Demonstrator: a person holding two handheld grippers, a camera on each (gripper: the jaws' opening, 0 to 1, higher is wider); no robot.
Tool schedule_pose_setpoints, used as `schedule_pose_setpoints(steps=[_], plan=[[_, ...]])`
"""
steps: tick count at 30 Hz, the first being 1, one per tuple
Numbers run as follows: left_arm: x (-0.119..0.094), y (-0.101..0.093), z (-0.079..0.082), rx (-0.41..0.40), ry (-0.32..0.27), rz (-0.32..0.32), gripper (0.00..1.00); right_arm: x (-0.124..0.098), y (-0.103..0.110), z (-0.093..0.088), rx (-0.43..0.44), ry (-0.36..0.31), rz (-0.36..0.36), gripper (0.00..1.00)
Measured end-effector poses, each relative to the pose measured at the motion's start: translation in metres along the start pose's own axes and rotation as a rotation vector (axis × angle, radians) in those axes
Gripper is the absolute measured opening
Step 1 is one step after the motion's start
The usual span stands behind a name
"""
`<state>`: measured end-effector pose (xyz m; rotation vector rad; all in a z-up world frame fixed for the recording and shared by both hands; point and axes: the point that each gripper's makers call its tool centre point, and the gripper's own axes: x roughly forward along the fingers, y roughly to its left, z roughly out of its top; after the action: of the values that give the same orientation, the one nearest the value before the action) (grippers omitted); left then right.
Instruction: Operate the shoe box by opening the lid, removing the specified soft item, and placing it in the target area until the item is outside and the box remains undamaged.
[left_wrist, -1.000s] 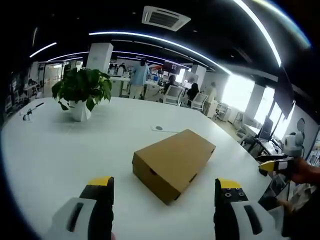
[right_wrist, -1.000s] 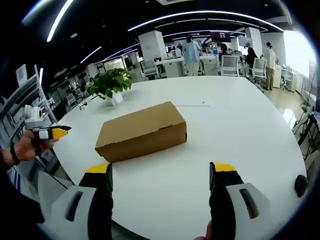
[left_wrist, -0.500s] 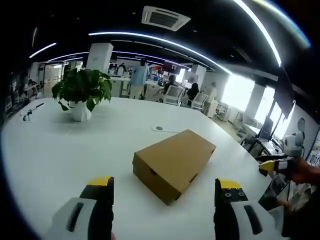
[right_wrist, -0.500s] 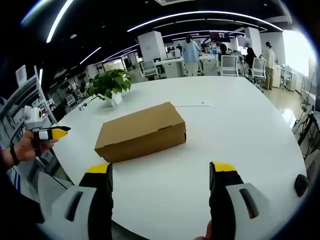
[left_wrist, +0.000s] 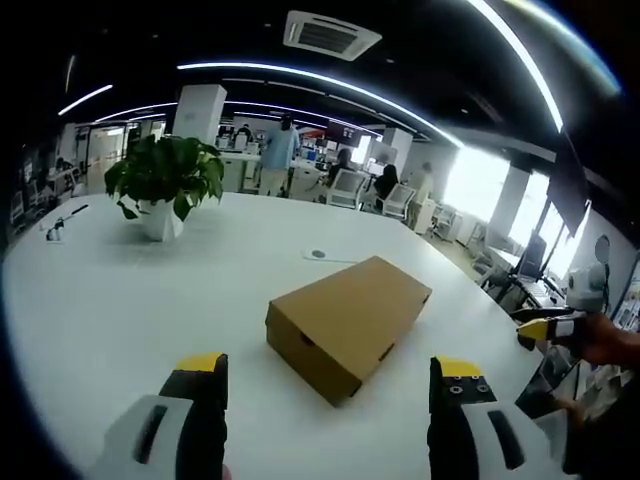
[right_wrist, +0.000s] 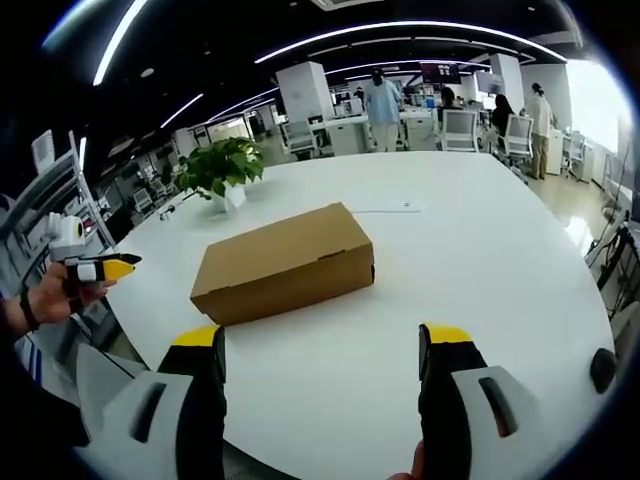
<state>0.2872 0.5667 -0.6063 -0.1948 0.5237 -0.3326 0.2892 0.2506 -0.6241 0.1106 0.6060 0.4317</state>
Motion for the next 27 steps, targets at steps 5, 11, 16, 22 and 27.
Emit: schedule_pose_setpoints(steps=[5,11,16,22,27], plan=[[0.001,-0.002,-0.001,0.003,0.003,-0.003,0.84,0.001,0.001,0.001,0.005,-0.002,0.002,0.75],[0.004,-0.006,-0.005,0.000,0.011,-0.011,0.84,0.005,0.002,0.002,0.009,-0.003,0.008,0.75],[0.009,-0.009,-0.008,0.005,0.020,-0.019,0.84,0.011,0.006,0.005,0.008,-0.003,0.023,0.74],[0.018,-0.012,-0.010,0.009,0.029,-0.028,0.84,0.028,0.003,0.013,0.001,-0.003,0.042,0.74],[0.030,-0.011,-0.012,0.008,0.035,-0.035,0.84,0.048,-0.002,0.020,-0.003,0.003,0.057,0.74]])
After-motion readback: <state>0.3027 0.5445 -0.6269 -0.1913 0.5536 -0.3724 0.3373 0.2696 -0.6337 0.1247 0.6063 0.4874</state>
